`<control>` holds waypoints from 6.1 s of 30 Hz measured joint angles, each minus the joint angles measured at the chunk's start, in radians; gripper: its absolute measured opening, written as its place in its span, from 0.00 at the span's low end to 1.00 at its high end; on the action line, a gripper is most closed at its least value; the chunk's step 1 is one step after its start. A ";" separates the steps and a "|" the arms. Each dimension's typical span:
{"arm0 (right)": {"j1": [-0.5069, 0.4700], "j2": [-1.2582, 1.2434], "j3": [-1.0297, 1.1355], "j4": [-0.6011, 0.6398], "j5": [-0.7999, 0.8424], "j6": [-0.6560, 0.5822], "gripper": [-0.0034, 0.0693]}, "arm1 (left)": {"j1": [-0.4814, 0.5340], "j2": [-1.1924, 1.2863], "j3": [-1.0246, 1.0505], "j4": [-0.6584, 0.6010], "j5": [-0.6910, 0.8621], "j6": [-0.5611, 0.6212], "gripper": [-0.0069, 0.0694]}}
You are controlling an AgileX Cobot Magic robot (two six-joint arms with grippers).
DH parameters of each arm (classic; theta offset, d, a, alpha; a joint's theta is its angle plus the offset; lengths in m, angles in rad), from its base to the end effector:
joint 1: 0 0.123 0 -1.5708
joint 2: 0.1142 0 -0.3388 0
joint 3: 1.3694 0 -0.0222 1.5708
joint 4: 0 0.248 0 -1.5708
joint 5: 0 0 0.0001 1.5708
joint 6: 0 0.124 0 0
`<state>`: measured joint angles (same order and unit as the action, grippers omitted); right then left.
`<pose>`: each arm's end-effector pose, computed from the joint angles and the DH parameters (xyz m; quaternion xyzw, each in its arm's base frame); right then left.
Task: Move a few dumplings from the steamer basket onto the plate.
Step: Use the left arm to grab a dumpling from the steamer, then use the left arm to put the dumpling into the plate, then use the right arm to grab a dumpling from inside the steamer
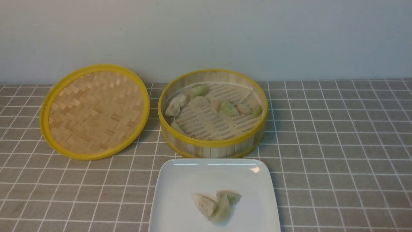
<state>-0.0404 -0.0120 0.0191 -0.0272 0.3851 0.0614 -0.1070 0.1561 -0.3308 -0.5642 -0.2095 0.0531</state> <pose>0.0266 -0.0023 0.1622 0.0339 0.8056 -0.0054 0.5915 0.0202 0.0116 0.3515 -0.1509 0.5155 -0.2239 0.8132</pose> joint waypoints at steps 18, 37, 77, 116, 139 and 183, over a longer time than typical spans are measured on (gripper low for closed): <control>0.000 0.000 0.008 0.638 -0.308 0.127 0.04 | -0.041 1.105 -0.596 0.012 1.127 0.251 0.08; 0.000 0.505 -0.621 0.518 0.309 -0.133 0.04 | -0.143 1.469 -1.176 0.172 1.288 0.188 0.08; 0.000 1.071 -1.040 0.448 0.717 -0.257 0.04 | -0.299 2.129 -1.683 0.599 1.347 -0.097 0.50; 0.000 1.071 -1.040 0.508 0.748 -0.282 0.04 | -0.321 2.175 -1.978 0.448 1.444 -0.109 0.20; 0.000 1.071 -1.040 0.524 0.801 -0.307 0.04 | -0.476 1.747 -1.076 0.351 1.355 -0.074 0.20; 0.430 2.079 -1.946 0.212 0.732 -0.233 0.17 | -0.451 1.041 -1.121 0.578 1.465 -0.199 0.08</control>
<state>0.3895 2.0668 -1.9273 0.1846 1.1174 -0.1712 -0.5575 1.1967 -1.4519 0.0140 1.2556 -0.1464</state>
